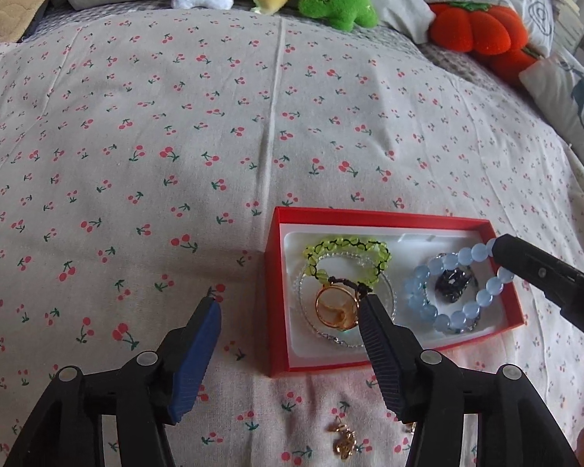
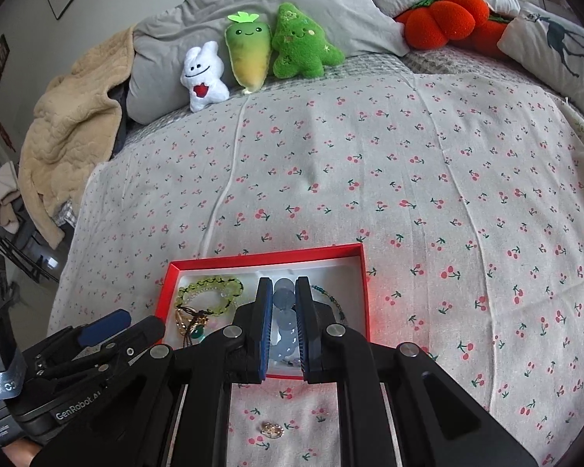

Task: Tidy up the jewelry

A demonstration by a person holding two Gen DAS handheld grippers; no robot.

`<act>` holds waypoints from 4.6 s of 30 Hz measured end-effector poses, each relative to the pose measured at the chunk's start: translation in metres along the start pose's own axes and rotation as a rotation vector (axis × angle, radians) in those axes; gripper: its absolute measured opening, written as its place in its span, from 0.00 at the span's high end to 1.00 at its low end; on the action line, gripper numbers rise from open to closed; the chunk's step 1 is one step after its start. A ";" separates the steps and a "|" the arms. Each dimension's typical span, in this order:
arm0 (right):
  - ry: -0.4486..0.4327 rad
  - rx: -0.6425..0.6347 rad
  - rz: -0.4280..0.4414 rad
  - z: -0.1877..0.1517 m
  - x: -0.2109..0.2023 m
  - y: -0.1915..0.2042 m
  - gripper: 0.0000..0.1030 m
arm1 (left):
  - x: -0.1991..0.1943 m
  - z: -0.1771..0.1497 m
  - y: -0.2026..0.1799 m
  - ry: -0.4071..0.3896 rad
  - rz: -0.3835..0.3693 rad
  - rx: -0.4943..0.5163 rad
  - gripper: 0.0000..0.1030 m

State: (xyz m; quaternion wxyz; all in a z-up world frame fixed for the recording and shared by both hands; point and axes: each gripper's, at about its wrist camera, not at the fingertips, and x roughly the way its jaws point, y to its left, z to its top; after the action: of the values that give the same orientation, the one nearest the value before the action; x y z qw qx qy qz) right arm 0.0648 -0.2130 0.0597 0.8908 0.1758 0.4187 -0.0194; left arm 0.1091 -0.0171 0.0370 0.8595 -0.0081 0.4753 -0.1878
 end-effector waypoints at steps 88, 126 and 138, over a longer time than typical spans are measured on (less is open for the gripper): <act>0.253 -0.278 -0.242 -0.139 -0.002 -0.018 0.00 | 0.020 -0.105 -0.046 0.057 -0.056 0.368 0.89; 0.180 -0.291 -0.027 -0.121 0.029 0.035 0.80 | 0.002 -0.094 -0.007 0.124 -0.081 0.249 0.89; 0.160 -0.264 0.022 -0.114 0.012 0.029 0.92 | -0.007 -0.089 -0.006 0.101 -0.084 0.238 0.89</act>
State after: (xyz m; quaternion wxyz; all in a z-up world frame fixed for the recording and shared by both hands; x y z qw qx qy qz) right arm -0.0057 -0.1467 -0.0078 0.8702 0.0625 0.4851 0.0596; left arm 0.0307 -0.0057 -0.0052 0.8208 0.0834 0.4914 -0.2789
